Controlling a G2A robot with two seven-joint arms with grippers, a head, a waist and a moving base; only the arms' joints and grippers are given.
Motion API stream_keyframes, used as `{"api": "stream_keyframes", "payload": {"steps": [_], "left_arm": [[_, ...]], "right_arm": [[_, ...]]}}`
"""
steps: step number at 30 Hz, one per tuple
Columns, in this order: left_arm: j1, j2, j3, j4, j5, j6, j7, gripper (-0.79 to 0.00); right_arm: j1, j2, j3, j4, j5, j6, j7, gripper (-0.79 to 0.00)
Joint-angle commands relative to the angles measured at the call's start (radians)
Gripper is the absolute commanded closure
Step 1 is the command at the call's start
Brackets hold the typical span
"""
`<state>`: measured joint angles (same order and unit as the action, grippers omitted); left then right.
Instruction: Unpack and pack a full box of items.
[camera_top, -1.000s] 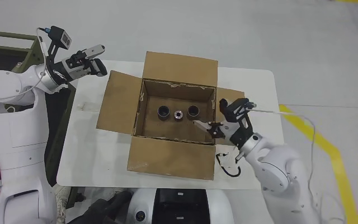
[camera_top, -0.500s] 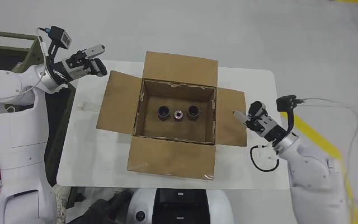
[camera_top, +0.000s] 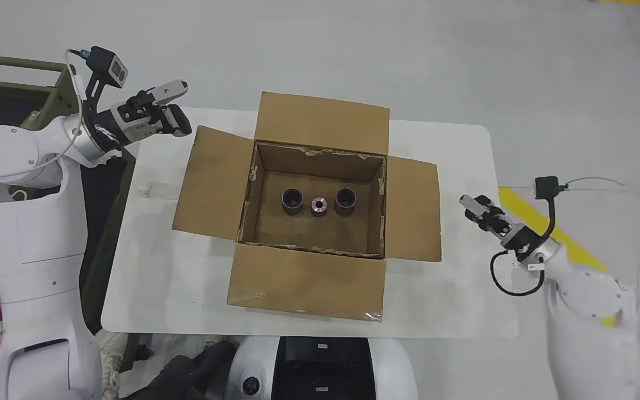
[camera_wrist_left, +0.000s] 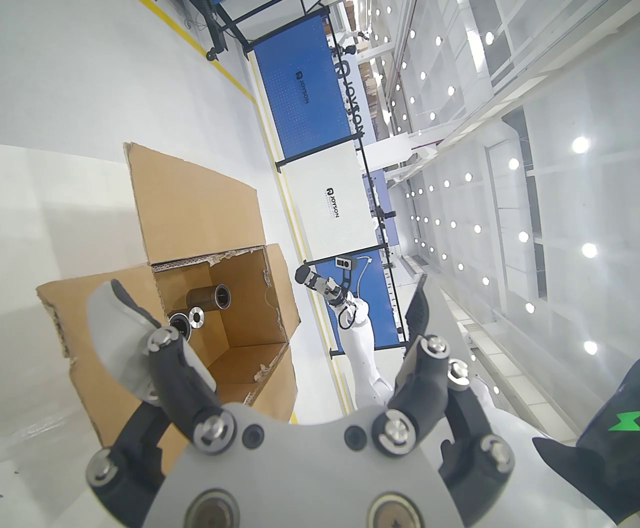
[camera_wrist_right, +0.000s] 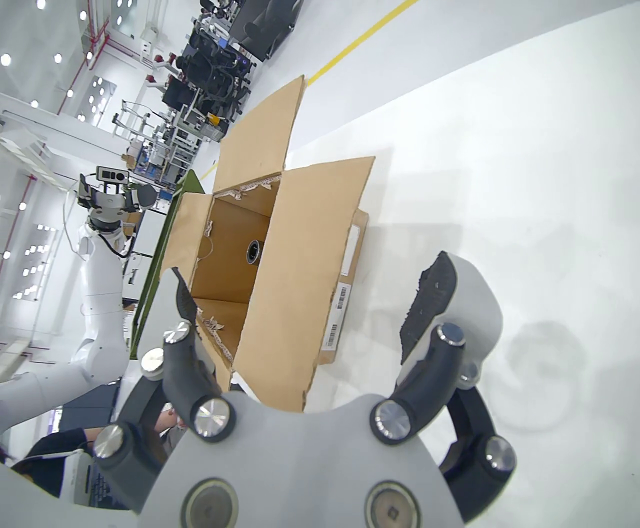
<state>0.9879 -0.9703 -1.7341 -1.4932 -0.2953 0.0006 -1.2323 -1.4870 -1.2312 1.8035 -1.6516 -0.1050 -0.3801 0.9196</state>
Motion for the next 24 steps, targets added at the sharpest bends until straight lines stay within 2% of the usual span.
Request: {"api": "stream_keyframes", "payload": {"steps": [1, 3, 21, 24], "left_arm": [[0.0, 0.0, 0.0, 0.0, 0.0, 0.0, 0.0, -0.785], [0.0, 0.0, 0.0, 0.0, 0.0, 0.0, 0.0, -0.785], [0.0, 0.0, 0.0, 0.0, 0.0, 0.0, 0.0, -0.785], [0.0, 0.0, 0.0, 0.0, 0.0, 0.0, 0.0, -0.785]], "right_arm": [[0.019, 0.004, -0.001, 0.047, 0.032, -0.006, 0.02, -0.785], [0.041, 0.008, -0.005, 0.096, 0.041, -0.01, 0.039, -0.785], [0.04, 0.008, -0.006, 0.1, 0.042, 0.001, 0.027, -0.785], [0.051, 0.012, -0.025, 0.11, 0.069, 0.017, 0.06, -0.785]]}}
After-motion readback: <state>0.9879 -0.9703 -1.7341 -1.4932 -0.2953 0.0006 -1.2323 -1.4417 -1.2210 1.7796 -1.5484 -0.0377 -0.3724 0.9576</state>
